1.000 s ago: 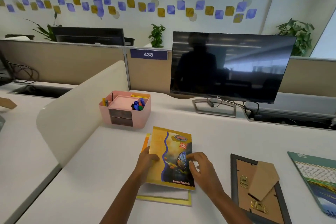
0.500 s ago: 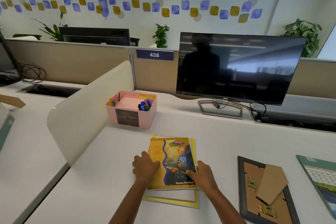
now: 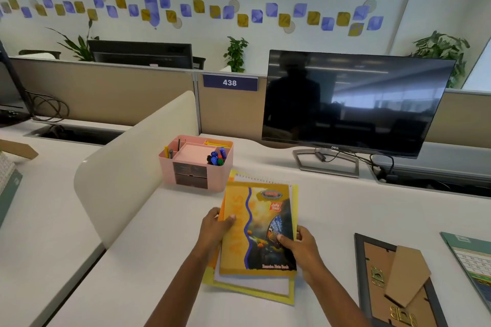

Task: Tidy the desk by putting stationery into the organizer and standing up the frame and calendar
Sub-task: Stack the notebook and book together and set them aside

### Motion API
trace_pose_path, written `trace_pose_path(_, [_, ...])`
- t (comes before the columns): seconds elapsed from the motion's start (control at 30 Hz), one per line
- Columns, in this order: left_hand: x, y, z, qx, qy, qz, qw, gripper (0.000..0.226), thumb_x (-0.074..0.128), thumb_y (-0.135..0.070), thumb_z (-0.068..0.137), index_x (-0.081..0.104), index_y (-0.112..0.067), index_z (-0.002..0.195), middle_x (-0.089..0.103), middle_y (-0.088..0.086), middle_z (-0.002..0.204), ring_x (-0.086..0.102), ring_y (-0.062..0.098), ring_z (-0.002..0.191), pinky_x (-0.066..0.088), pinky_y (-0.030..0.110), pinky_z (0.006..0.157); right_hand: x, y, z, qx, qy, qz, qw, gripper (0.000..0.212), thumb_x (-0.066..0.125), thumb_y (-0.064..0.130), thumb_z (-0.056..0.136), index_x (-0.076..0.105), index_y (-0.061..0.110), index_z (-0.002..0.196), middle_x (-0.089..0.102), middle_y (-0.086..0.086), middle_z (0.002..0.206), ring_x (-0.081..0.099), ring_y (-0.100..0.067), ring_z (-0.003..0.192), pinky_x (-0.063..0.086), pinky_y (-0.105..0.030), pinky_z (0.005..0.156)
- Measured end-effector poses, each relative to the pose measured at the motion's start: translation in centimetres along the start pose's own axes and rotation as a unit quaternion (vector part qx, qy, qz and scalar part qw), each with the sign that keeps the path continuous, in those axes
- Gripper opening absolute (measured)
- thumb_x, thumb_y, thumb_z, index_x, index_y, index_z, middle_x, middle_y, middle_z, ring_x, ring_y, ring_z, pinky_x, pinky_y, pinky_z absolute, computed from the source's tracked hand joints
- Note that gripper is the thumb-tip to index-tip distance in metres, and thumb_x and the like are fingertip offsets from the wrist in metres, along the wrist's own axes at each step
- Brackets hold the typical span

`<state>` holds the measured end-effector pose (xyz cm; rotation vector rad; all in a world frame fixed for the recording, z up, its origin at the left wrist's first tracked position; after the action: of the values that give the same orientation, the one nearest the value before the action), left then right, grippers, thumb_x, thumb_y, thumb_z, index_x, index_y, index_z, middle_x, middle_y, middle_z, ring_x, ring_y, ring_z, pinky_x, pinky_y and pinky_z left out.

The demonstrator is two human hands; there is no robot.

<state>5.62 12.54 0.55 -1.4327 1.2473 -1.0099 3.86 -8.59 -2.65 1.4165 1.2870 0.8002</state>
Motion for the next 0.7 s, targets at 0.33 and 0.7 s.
trace_pose_path(0.33, [-1.5,-4.5,0.3,0.155,0.087,-0.115,0.977,0.067,0.084,-0.033,0.048,0.056,-0.023,0.109,0.072,-0.009,0.096,0.069,0.011,0.087,0.055,0.024,0.066,0.8,7.7,-2.4,-0.258,-0.037,0.072,0.963,0.055,0.063,-0.01,0.076,0.037,0.02,0.113,0.038,-0.003,0.119,0.055,-0.013,0.099,0.055,-0.014,0.067])
trace_pose_path(0.7, [-1.4,-2.9,0.6,0.139,0.11,-0.06,0.982,0.066,0.077,-0.033,0.054,0.051,-0.025,0.115,0.063,0.0,0.114,0.065,0.015,0.099,0.056,0.029,0.074,2.6,5.1,-1.5,-0.202,0.03,0.073,0.976,0.024,0.053,0.011,0.088,0.045,0.03,0.1,0.059,0.009,0.1,0.06,-0.014,0.094,0.055,-0.021,0.071])
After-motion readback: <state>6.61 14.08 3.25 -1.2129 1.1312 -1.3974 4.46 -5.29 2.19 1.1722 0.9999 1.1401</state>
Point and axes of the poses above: each hand's wrist, its own z-axis towards the middle knuckle, its own x-axis out of the palm, y = z × x, the point moved 5 cm from there along z, towards the middle knuckle
